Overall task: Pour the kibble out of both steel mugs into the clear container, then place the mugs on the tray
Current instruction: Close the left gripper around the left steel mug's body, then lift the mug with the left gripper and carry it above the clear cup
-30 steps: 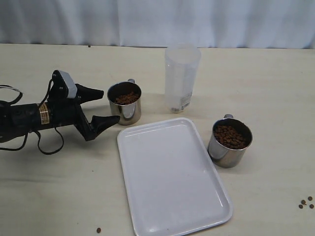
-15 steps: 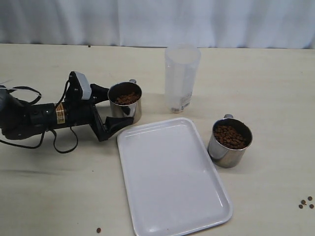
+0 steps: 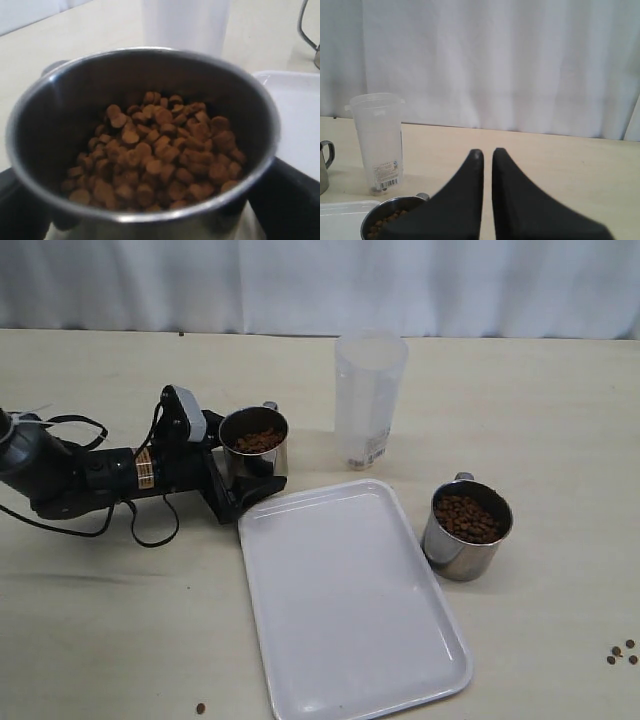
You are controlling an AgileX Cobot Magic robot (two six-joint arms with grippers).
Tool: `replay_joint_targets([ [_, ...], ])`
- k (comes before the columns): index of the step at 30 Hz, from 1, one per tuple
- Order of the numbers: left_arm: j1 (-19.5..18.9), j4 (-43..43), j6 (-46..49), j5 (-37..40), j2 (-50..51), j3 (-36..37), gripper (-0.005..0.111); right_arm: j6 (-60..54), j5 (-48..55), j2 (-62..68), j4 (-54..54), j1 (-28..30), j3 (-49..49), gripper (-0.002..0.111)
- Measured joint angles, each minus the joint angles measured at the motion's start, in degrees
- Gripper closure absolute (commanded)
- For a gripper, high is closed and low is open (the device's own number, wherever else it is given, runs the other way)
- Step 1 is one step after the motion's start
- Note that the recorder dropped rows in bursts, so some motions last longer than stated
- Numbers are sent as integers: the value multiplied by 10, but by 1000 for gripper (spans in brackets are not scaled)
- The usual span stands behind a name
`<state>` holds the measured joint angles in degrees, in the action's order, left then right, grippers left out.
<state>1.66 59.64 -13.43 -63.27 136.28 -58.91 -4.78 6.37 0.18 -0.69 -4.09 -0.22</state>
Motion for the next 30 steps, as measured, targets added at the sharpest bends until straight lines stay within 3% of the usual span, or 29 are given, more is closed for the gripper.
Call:
replay_joint_targets([
  [9, 7, -10, 0, 8, 8, -16, 41, 0, 0, 0, 0, 0, 0, 103],
  [16, 9, -12, -3, 10, 8, -16, 89, 0, 0, 0, 0, 0, 0, 103],
  [20, 9, -13, -3, 10, 8, -16, 107, 0, 0, 0, 0, 0, 0, 103],
  [24, 9, 0, -29, 26, -4, -16, 107, 0, 0, 0, 0, 0, 0, 103],
  [30, 9, 15, -112, 92, -98, -15, 107, 0, 0, 0, 0, 0, 0, 103],
])
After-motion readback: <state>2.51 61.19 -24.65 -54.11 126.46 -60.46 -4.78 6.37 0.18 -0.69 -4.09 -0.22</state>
